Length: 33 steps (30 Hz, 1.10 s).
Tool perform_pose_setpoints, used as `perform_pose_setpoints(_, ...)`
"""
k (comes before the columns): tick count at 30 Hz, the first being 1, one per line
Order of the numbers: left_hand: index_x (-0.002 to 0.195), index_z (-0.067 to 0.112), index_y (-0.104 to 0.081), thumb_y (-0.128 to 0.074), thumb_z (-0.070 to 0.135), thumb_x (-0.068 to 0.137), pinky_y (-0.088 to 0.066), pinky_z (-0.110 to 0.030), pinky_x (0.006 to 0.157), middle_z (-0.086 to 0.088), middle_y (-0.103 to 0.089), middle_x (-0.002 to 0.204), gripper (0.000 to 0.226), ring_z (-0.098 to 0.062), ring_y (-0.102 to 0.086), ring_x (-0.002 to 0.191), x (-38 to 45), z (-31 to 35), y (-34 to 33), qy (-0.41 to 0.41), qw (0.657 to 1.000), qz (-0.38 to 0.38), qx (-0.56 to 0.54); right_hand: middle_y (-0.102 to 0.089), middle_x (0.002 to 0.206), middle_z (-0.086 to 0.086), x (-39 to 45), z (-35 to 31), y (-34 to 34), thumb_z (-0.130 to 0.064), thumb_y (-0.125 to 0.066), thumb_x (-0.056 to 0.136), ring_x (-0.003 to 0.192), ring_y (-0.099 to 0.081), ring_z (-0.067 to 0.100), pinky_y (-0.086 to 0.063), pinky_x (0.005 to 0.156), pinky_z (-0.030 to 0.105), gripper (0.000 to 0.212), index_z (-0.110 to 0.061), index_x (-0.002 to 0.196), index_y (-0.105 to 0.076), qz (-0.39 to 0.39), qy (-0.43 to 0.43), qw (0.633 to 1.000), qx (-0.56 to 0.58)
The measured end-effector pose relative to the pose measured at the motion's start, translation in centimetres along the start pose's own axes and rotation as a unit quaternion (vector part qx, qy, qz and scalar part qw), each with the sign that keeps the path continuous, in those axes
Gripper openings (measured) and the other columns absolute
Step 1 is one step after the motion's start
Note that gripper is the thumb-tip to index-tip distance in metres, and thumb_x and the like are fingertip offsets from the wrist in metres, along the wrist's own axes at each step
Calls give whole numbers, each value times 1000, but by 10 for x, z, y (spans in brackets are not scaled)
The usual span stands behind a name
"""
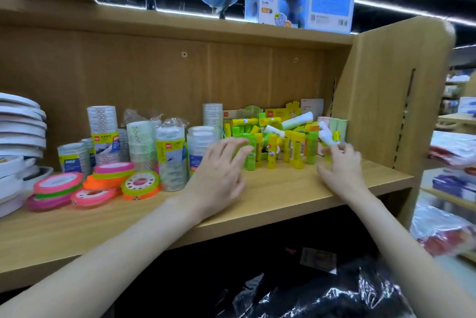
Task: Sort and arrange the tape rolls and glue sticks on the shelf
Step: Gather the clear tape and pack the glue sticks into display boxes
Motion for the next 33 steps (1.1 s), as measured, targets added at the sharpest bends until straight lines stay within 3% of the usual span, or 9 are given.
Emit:
perform_pose_setpoints(2,121,15,-43,-37,28,73,-40,-37,95,-9,-56,121,50,-22,-41,112,13,12,-17,-24,999,-22,9,-29,138,18,8,25,3,-25,-55,89,125,-28,37,-32,103,45,50,-11,134,-40,-59,-58,993,-85)
perform_pose_setpoints(6,119,13,-52,-34,30,69,-32,-37,96,-10,-56,122,56,-24,-39,111,39,28,-44,-14,998,-43,34,-19,147,13,29,47,7,-34,-43,94,133,-22,36,-25,107,48,51,-31,143,-28,-148,-48,979,-132)
perform_pose_setpoints(10,115,13,-55,-40,27,65,-33,-43,97,-13,-55,124,54,-31,-43,115,57,34,-60,6,997,-41,69,-29,146,10,48,59,3,-33,-42,95,130,-32,35,-28,107,45,45,-35,140,-35,-196,-12,972,-126)
perform_pose_setpoints(13,113,13,-59,-51,25,59,-45,-46,93,-15,-57,123,56,-35,-54,112,65,35,-70,10,995,-62,78,-45,113,7,58,66,5,-26,-55,90,117,-43,34,-38,97,40,29,-26,119,-54,-147,15,987,-68)
perform_pose_setpoints(16,113,14,-54,-45,27,63,-46,-46,92,-14,-58,122,52,-34,-56,111,69,32,-79,16,995,-64,77,-54,91,9,62,72,15,-19,-59,87,95,-51,34,-36,73,36,10,-18,91,-50,1,30,999,-11)
perform_pose_setpoints(19,114,16,-47,-32,30,66,-43,-42,92,-12,-58,120,52,-33,-55,108,68,26,-84,26,996,-48,75,-55,77,12,61,75,29,-23,-58,89,70,-51,33,-35,60,37,22,-11,92,-39,110,19,990,87)
perform_pose_setpoints(22,113,16,-48,-32,30,68,-39,-42,95,-10,-59,118,50,-31,-55,107,68,22,-87,23,996,-34,83,-55,81,9,66,76,40,-22,-61,87,74,-50,28,-38,65,35,25,-7,102,-48,155,5,980,121)
perform_pose_setpoints(27,112,14,-49,-33,28,69,-28,-42,96,-12,-58,118,49,-28,-45,109,70,24,-89,7,997,-16,78,-56,73,10,94,74,43,-21,-62,83,71,-51,27,-34,57,30,19,-3,78,-56,92,-19,992,82)
perform_pose_setpoints(33,114,14,-48,-34,27,70,-28,-41,97,-11,-57,120,48,-25,-39,112,70,26,-87,11,998,-8,55,-61,97,19,110,77,26,-24,-60,87,90,-59,37,-47,69,37,22,-3,87,-54,12,-61,998,7)
Point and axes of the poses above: each hand's wrist, its own x-axis towards the middle knuckle, its own y-axis out of the back of the hand, z = x × y, the point moved 2 cm from there along x, towards the middle knuckle
